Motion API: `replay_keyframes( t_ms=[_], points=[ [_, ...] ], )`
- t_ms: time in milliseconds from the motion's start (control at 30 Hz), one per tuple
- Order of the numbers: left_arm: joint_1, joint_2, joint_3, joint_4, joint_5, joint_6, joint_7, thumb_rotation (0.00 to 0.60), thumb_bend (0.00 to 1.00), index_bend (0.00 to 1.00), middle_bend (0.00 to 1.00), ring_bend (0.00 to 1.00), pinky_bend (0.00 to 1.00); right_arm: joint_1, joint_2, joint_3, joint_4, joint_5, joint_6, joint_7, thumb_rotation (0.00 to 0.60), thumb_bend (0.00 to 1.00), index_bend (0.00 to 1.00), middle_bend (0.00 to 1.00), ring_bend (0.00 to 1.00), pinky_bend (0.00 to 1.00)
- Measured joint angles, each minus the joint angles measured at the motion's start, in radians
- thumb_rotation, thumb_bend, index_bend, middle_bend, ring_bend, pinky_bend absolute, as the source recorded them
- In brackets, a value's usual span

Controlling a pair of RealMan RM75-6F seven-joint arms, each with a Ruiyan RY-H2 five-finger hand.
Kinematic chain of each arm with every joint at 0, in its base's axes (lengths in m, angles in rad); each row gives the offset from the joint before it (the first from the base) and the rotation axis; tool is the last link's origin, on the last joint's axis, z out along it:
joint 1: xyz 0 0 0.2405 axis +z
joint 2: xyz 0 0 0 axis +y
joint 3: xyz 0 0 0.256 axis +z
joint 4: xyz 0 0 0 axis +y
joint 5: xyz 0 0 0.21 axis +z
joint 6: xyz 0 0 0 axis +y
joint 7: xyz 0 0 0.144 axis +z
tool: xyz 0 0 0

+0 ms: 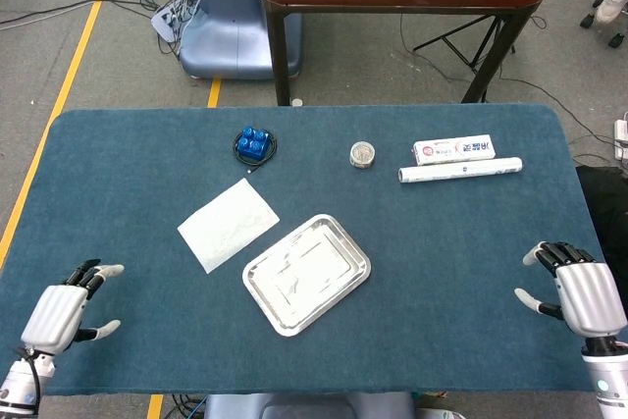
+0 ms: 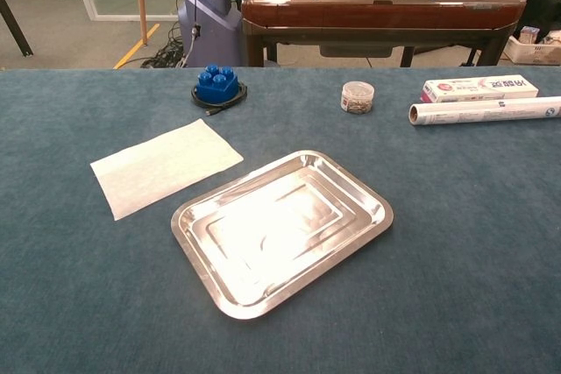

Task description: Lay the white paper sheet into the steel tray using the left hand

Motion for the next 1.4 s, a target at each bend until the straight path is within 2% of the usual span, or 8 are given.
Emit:
replay_keyframes(
  t_ms=[100,167,200,300,367,600,833,1400],
  points=[
    [-0.034,-0.022,-0.001,0.054,0.032,-0.017,-0.101,0.6,0.12,0.2,0.37,0.49,0.79,0.001,-0.002,0.0,0.002,0.0,-0.003,-0.001,0.6,0.09,0.47,0.43,0.34,0.47],
    [-0.065,-0.046,-0.004,0.107,0.057,-0.029,-0.156,0.6,0.12,0.21,0.54,0.62,0.9,0.003,-0.004,0.0,0.004,0.003,-0.008,-0.001,0.6,0.09,0.47,0.43,0.34,0.47],
    [-0.079,-0.059,-0.006,0.131,0.066,-0.035,-0.167,0.6,0.12,0.23,0.68,0.71,0.94,0.003,-0.004,0.0,0.005,0.004,-0.011,-0.001,0.6,0.09,0.47,0.43,0.34,0.47],
    [-0.122,-0.092,-0.01,0.181,0.083,-0.069,-0.188,0.6,0.12,0.33,0.93,0.87,1.0,0.004,-0.006,0.0,0.007,0.007,-0.013,0.0,0.6,0.09,0.47,0.43,0.34,0.47],
    [-0.155,-0.114,-0.013,0.206,0.088,-0.104,-0.21,0.6,0.12,0.37,1.0,0.94,1.0,0.003,-0.005,0.0,0.007,0.007,-0.012,0.001,0.6,0.1,0.47,0.43,0.34,0.47],
    [-0.247,-0.221,-0.028,0.319,0.093,-0.177,-0.234,0.6,0.12,0.43,1.0,1.0,1.0,-0.008,-0.001,0.001,0.006,0.009,0.005,0.003,0.6,0.09,0.47,0.43,0.34,0.47],
    [-0.318,-0.317,-0.046,0.413,0.079,-0.223,-0.217,0.6,0.12,0.38,1.0,1.0,1.0,-0.024,0.005,0.001,-0.003,0.006,0.031,0.001,0.6,0.09,0.47,0.43,0.34,0.47],
    [-0.39,-0.398,-0.055,0.491,0.057,-0.24,-0.086,0.6,0.12,0.41,1.0,1.0,1.0,-0.024,0.005,0.001,-0.002,0.007,0.021,0.002,0.6,0.1,0.47,0.43,0.34,0.47]
  ],
)
